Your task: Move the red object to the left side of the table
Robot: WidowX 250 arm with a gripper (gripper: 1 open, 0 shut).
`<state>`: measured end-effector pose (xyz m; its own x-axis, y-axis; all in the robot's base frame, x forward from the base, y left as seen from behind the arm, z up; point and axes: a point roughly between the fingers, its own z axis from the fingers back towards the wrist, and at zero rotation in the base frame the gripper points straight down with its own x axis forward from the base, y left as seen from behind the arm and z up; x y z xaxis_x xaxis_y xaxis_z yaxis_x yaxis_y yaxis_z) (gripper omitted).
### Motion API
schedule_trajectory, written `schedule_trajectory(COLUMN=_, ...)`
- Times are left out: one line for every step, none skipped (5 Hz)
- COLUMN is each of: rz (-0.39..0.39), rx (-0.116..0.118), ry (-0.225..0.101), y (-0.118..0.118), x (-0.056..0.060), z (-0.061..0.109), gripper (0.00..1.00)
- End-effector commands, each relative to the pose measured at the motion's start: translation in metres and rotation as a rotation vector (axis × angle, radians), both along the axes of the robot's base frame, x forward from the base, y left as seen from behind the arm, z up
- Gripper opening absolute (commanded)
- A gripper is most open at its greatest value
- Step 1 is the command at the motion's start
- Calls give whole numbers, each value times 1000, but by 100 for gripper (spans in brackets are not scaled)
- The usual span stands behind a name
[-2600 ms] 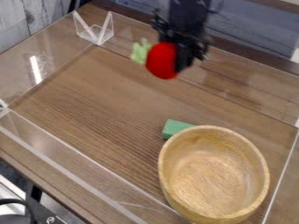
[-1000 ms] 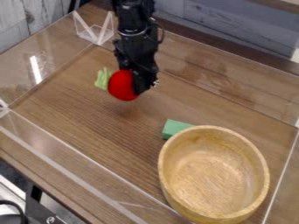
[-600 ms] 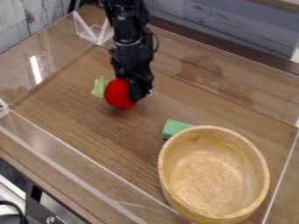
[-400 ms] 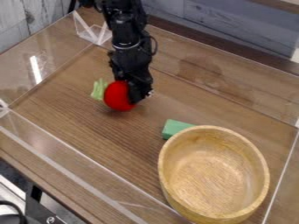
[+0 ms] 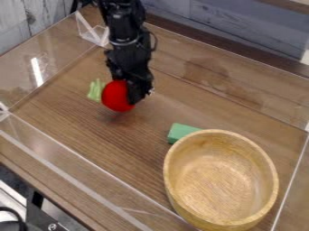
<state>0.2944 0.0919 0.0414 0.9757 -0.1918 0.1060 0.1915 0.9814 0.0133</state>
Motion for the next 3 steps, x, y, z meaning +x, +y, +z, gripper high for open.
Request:
schedule_trajectory(rz=6, rx=15, ry=-70, y=6, x=9, z=29, gripper=0)
schedule_trajectory(rz=-4, rx=9, ry=-73, y=6, x=13, z=36, gripper=0)
schedule_trajectory(rz=15, rx=1, ry=-75, y=-2, x=8, z=35, gripper=0)
